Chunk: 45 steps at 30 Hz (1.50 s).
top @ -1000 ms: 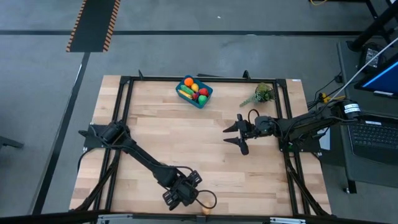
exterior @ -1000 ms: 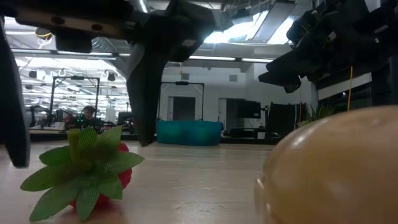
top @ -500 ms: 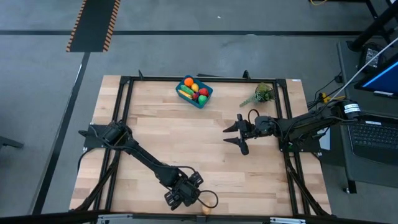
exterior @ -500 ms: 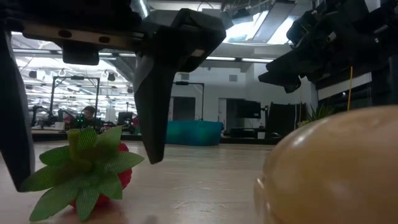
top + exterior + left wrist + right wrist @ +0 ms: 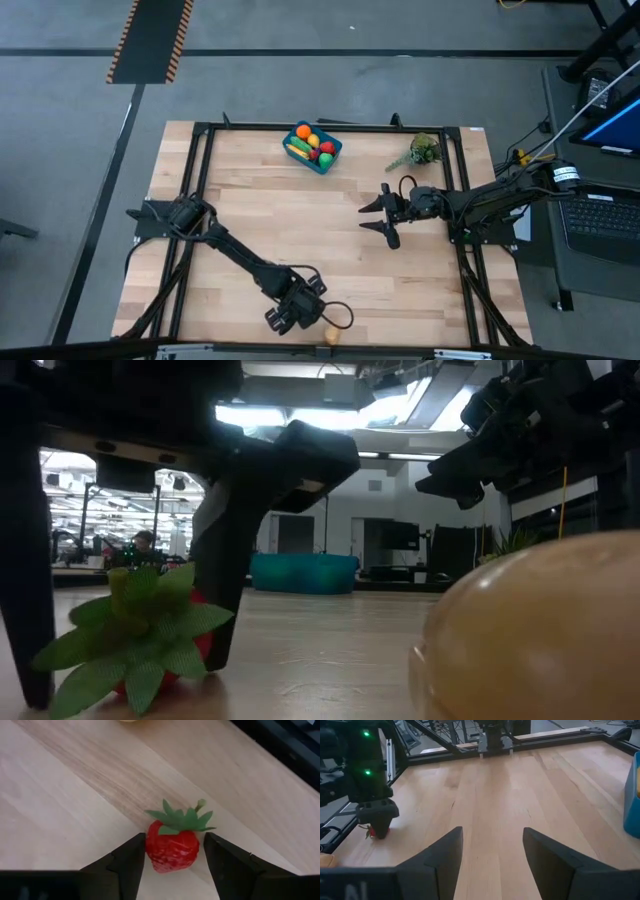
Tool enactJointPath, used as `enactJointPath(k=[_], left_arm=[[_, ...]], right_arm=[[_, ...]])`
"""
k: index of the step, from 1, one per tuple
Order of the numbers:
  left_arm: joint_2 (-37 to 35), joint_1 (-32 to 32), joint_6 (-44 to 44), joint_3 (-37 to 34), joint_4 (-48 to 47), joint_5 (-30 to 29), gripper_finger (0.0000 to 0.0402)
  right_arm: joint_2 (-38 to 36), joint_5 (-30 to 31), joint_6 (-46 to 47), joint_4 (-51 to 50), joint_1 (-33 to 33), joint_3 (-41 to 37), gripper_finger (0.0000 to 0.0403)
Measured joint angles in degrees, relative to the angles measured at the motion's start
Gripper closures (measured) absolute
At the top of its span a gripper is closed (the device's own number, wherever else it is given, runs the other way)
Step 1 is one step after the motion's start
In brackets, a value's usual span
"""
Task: Pick and placing Produce into tupperware
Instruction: Put the red strawberry into the blue bin
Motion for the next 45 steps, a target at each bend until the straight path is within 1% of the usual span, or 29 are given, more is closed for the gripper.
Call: enactJointPath(k=[7,14,18,22,26,33,37,43,45], left_arm=[[0.04,0.0,0.04,0.0,-0.17,0.18,0.0232],[0.04,0.06,0.07,-0.02,-0.28,0.36,0.0274],[0.04,0.06,0.08,-0.04,-0.31,0.33,0.0276],[-0.13,0.06,0.08,-0.11,-0.31,0.22,0.0268],[-0.55,0.24,0.08,-0.16,-0.92,-0.18,0.0278],[-0.55,2.23,-0.17,4.02,-10.81,-1.78,0.0278],[-0.63,3.54,-0.3,8.35,-17.11,-1.84,0.0278],[-0.66,5.97,-0.4,13.77,-25.73,-5.87,0.0278],[-0.66,7.16,-0.83,14.66,-28.48,-6.1,0.0278]], right_arm=[[0.0,0.02,-0.13,-0.07,0.11,0.0,0.0193],[0.0,0.0,-0.14,-0.07,0.11,0.0,0.0193],[0.0,0.0,-0.13,-0.08,0.11,0.0,0.0193],[0.0,0.0,-0.02,-0.07,0.14,0.0,0.0193],[0.0,0.02,-0.02,-0.09,0.33,0.0,0.0193],[0.0,0.0,0.04,-0.11,0.33,0.0,0.0193],[0.0,0.0,0.04,-0.13,0.33,0.0,0.0193],[0.0,0.0,-0.02,-0.13,0.33,0.0,0.0193],[0.0,0.0,-0.04,-0.13,0.33,0.0,0.0193]])
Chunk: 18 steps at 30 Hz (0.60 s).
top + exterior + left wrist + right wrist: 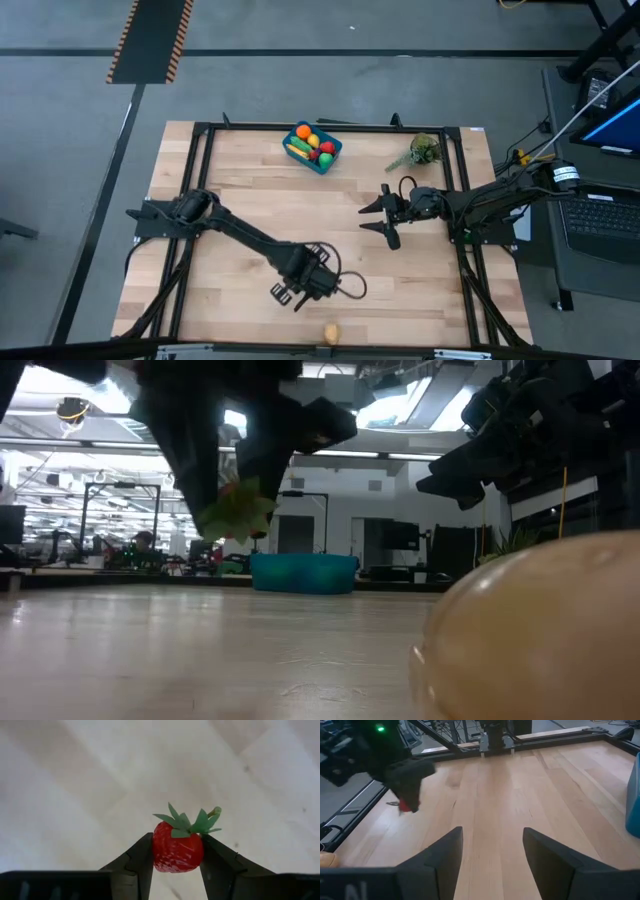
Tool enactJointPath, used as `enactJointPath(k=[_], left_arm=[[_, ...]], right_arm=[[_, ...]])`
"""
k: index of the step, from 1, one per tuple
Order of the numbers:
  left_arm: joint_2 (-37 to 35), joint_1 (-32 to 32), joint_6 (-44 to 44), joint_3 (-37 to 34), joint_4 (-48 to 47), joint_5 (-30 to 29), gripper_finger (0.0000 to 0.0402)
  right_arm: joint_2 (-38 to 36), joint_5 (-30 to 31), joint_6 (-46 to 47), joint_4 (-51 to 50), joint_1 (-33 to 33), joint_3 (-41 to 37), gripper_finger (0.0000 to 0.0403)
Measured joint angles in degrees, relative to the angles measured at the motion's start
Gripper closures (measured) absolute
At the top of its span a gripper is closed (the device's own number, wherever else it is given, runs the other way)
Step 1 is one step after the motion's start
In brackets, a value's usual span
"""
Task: Pick and placing Produce into tupperware
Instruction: Put the red strawberry into the blue bin
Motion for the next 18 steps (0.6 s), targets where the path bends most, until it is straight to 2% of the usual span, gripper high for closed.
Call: enactJointPath(k=[6,13,18], left_arm=[[0.0,4.6,-3.96,0.29,-6.63,-0.82,0.0278],[0.0,9.37,-4.08,0.29,-8.35,-2.81,0.0278],[-0.02,11.88,-3.84,0.29,-9.18,-7.11,0.0278]], right_arm=[[0.0,-0.02,-0.24,0.0,-0.02,0.0,0.0193],[0.0,-0.02,-1.75,-0.02,-0.02,0.0,0.0193],[0.0,0.0,-2.0,-0.02,-0.02,0.0,0.0193]])
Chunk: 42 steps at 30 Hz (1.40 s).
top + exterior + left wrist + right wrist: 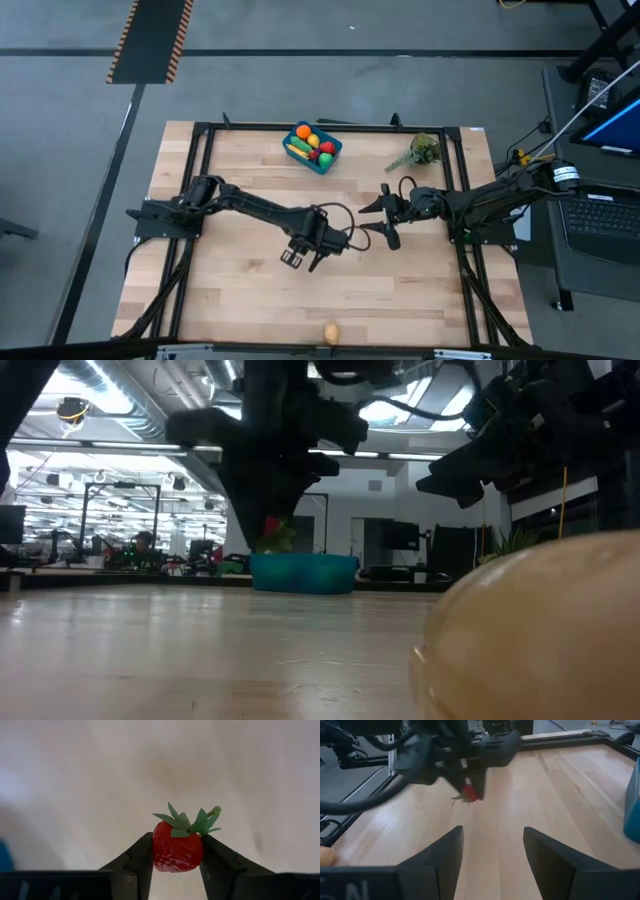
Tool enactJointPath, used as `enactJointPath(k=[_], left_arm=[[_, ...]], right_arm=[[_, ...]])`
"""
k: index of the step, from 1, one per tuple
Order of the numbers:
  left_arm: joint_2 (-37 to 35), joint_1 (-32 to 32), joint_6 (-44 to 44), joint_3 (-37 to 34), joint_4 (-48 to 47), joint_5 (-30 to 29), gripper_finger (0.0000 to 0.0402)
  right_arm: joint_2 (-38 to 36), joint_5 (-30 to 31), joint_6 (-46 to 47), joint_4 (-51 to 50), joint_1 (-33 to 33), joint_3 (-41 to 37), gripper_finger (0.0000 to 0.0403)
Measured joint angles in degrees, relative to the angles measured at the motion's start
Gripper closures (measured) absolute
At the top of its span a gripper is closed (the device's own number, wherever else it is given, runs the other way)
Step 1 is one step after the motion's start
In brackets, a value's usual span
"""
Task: Pick and placing Produce into tupperware
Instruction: Put the red strawberry into the blue bin
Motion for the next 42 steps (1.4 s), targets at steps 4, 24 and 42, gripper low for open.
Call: enactJointPath(k=[4,24,42], left_arm=[[0.0,1.72,-1.77,0.0,-1.71,-2.79,0.0278],[-0.23,3.46,0.74,0.0,1.57,-1.44,0.0279],[-30.11,7.37,-1.07,-22.18,26.91,0.32,0.0279]], right_arm=[[0.0,0.0,-1.1,0.0,0.0,0.0,0.0193],[0.0,0.02,-1.59,-0.25,0.0,0.0,0.0193],[0.0,0.02,-0.17,-3.8,-0.02,-0.04,0.0193]])
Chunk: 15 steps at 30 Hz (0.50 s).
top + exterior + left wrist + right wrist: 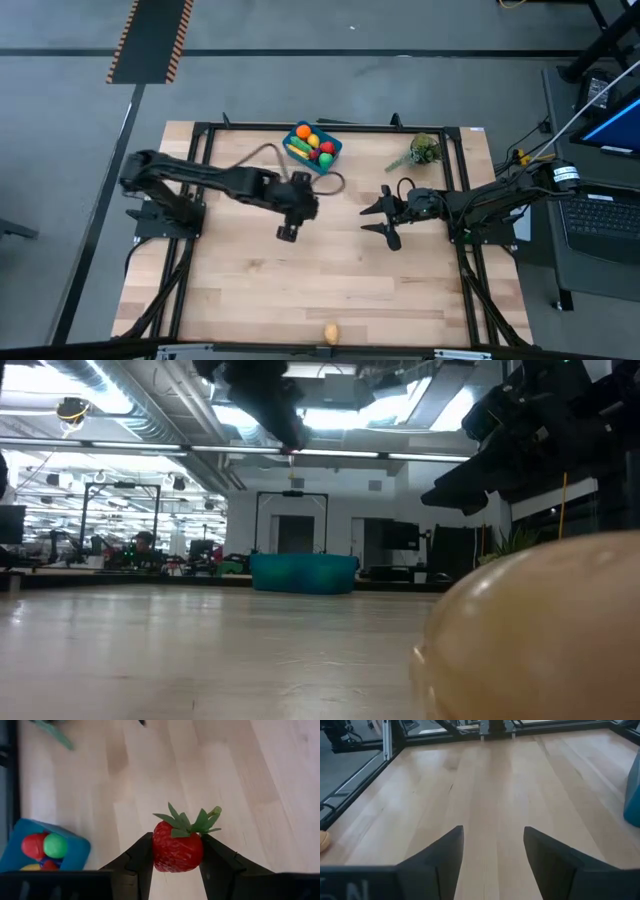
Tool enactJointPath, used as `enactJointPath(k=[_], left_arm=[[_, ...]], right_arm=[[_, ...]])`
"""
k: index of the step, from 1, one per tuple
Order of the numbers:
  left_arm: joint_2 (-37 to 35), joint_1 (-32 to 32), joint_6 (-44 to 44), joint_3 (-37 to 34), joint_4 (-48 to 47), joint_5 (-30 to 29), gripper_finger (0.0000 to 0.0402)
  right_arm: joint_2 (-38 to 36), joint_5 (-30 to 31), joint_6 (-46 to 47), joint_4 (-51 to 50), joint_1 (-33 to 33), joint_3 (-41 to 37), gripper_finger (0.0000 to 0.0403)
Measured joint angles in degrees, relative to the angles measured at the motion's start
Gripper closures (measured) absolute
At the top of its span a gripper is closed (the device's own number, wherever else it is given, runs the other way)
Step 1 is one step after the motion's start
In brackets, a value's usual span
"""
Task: Pick and placing Produce into tupperware
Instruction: Put the red strawberry into the blue bin
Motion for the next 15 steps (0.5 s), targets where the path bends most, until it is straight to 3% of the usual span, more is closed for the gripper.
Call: enactJointPath(k=[8,15], left_arm=[[-14.12,1.77,-0.4,-22.29,23.4,0.02,0.0279],[-21.42,4.57,-0.42,-37.03,41.58,0.02,0.0279]], right_arm=[[0.0,0.02,-1.07,0.09,0.01,0.0,0.0193],[0.0,0.01,-1.17,0.69,0.0,0.0,0.0193]])
